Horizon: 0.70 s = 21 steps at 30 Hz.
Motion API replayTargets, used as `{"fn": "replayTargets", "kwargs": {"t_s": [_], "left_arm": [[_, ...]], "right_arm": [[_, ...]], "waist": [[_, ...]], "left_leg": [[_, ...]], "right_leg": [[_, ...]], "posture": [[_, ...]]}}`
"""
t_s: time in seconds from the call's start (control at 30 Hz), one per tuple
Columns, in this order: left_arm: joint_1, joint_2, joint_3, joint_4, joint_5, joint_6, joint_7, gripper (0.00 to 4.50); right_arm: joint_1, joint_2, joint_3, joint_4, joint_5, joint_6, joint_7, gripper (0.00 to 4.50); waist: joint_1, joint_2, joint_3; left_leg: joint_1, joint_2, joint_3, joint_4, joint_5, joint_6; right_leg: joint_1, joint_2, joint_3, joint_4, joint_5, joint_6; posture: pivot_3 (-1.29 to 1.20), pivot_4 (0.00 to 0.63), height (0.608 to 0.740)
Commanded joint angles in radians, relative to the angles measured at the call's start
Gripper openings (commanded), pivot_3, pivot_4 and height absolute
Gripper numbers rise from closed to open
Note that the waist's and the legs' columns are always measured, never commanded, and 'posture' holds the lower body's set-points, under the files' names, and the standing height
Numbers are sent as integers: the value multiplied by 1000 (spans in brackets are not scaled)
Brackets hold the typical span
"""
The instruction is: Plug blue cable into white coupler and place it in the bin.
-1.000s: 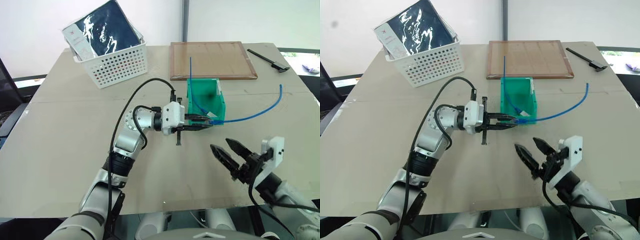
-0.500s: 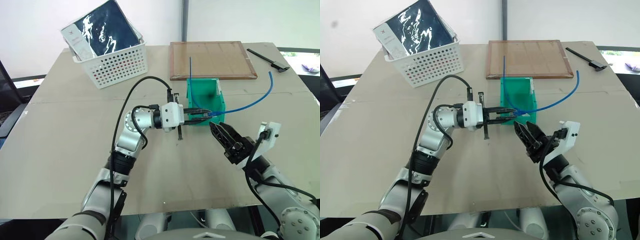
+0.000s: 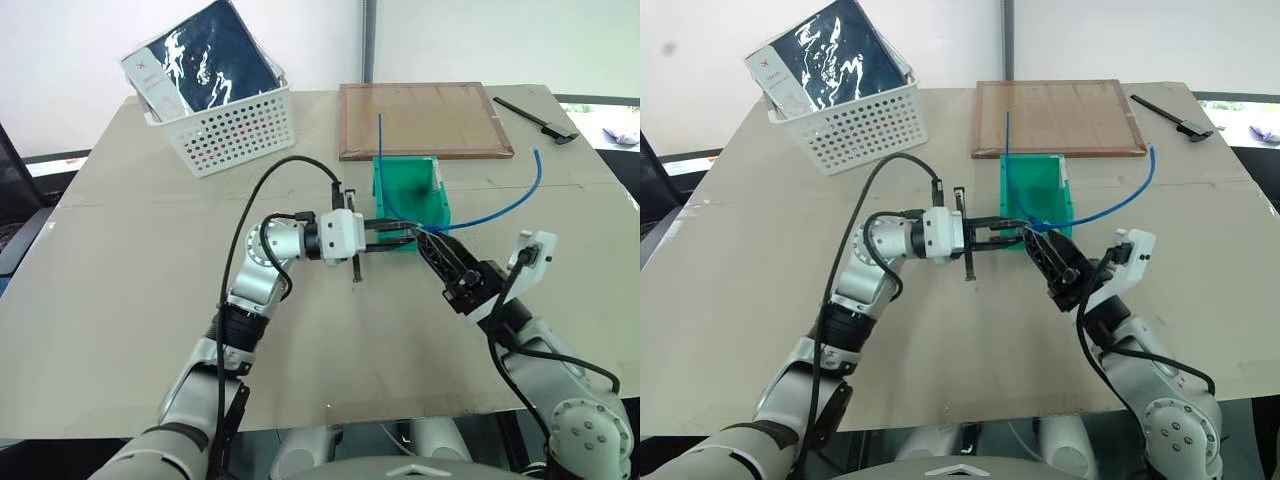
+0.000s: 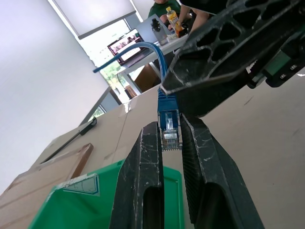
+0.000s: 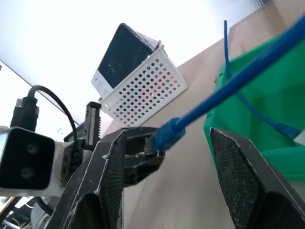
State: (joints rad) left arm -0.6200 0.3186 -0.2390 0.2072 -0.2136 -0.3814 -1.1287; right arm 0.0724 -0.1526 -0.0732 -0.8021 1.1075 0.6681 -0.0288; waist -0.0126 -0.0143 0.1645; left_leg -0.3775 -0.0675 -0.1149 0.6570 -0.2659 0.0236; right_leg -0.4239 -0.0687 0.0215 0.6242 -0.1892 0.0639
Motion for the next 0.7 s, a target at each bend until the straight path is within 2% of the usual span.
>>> {"fn": "replayTargets", "kwargs": {"t_s": [0.03,0.63,0.7], "left_arm": [[-8,4,15,-28,-7,-4,14,0],[21,7,-2,-66,-11,-1,4,0],[27,6,-4,-74,-11,1,5,0]], "right_arm": [[10,-22,7,-28,44,-20,14,2667],[-21,-48,33,-2,50,-59,-20,2667],[-24,-51,34,1,48,-59,-23,2102]], "waist": [[0,0,0],[0,0,0],[0,0,0]], "left_leg": [[0,0,0,0,0,0],[0,0,0,0,0,0],[0,0,0,0,0,0]], "right_leg": [[0,0,0,0,0,0],[0,0,0,0,0,0],[0,0,0,0,0,0]], "posture": [[0,150,740],[0,150,740],[0,150,740]]}}
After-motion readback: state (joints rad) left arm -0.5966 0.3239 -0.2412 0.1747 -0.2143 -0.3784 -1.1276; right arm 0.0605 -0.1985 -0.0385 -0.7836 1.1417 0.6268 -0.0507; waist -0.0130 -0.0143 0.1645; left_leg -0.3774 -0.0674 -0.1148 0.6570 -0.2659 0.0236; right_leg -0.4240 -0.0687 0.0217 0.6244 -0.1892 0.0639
